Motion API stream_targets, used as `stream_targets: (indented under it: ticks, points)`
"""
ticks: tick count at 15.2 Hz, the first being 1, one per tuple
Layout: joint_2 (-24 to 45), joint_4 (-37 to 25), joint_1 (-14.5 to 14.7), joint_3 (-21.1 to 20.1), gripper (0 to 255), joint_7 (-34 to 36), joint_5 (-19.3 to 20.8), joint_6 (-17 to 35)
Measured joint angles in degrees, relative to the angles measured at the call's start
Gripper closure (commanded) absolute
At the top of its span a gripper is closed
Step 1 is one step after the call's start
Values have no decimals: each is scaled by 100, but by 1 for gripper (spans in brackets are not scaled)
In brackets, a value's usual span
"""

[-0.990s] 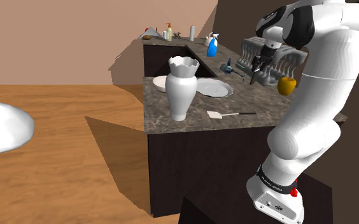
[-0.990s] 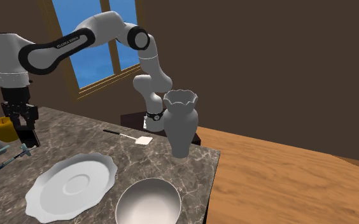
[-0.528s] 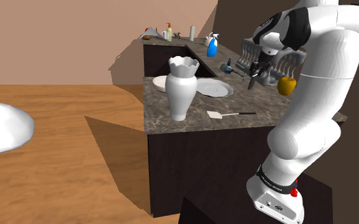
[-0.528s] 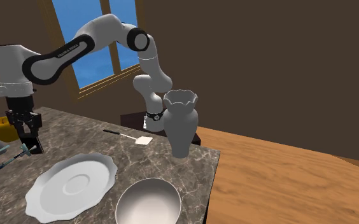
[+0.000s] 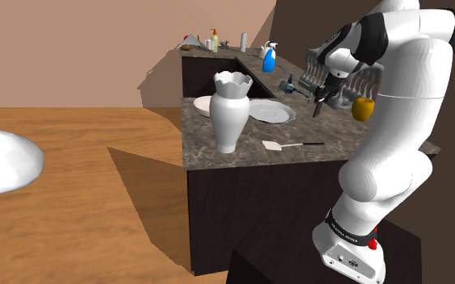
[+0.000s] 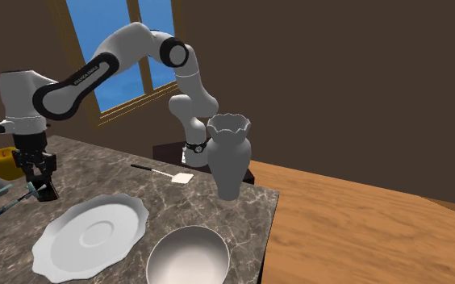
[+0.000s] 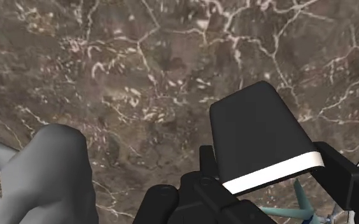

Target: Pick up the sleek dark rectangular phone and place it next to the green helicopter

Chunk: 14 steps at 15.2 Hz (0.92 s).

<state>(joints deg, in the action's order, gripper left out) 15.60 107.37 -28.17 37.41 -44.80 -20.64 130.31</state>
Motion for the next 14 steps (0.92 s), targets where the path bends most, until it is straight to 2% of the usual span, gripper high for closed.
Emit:
stream_targets:
  ticks: [5,11,14]
  points:
    - [177,151,-64,-63,255,-147,-190,286]
    - [368,344,-163,-196,255,-332,-424,1099]
    - [455,305,-251,-282,255,-393,-506,1137]
